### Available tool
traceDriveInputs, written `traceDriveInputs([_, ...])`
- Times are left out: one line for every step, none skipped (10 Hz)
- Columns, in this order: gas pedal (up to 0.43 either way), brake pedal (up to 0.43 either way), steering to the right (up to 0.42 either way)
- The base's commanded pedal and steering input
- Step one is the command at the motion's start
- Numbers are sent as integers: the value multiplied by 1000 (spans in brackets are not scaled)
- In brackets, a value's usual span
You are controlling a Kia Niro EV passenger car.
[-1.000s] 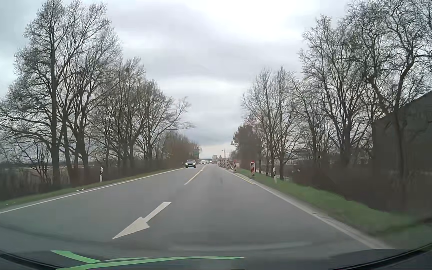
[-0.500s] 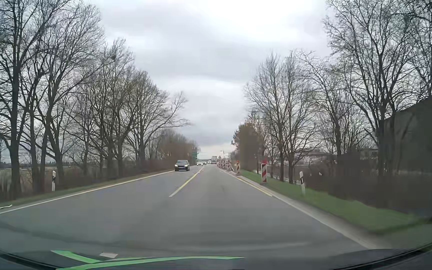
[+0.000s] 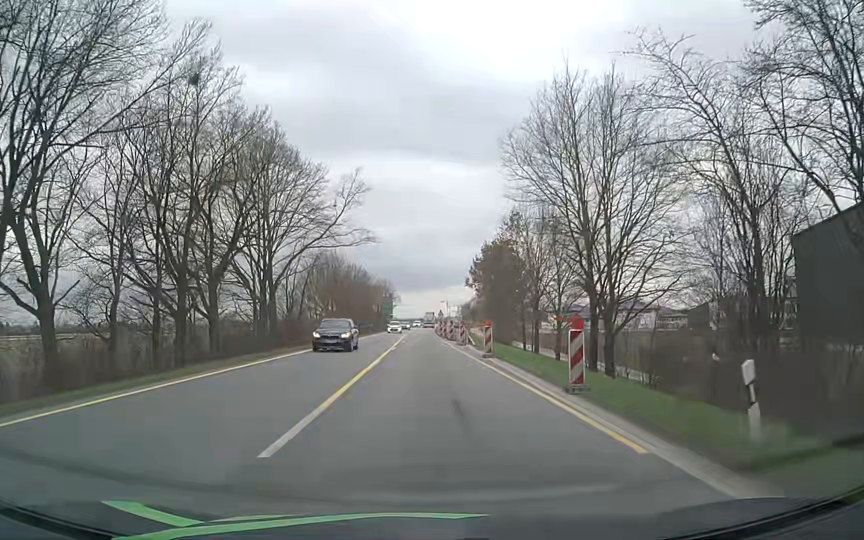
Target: Follow the waypoints while adhering to traffic rules and regulations
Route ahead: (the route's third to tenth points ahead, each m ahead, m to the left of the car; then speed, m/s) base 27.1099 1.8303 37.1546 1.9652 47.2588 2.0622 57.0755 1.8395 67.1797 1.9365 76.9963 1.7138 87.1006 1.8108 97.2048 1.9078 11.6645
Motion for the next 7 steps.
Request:
traceDriveInputs([98,0,-4])
traceDriveInputs([98,0,-5])
traceDriveInputs([98,0,-6])
traceDriveInputs([98,0,-8])
traceDriveInputs([98,0,-8])
traceDriveInputs([98,0,-8])
traceDriveInputs([98,0,-7])
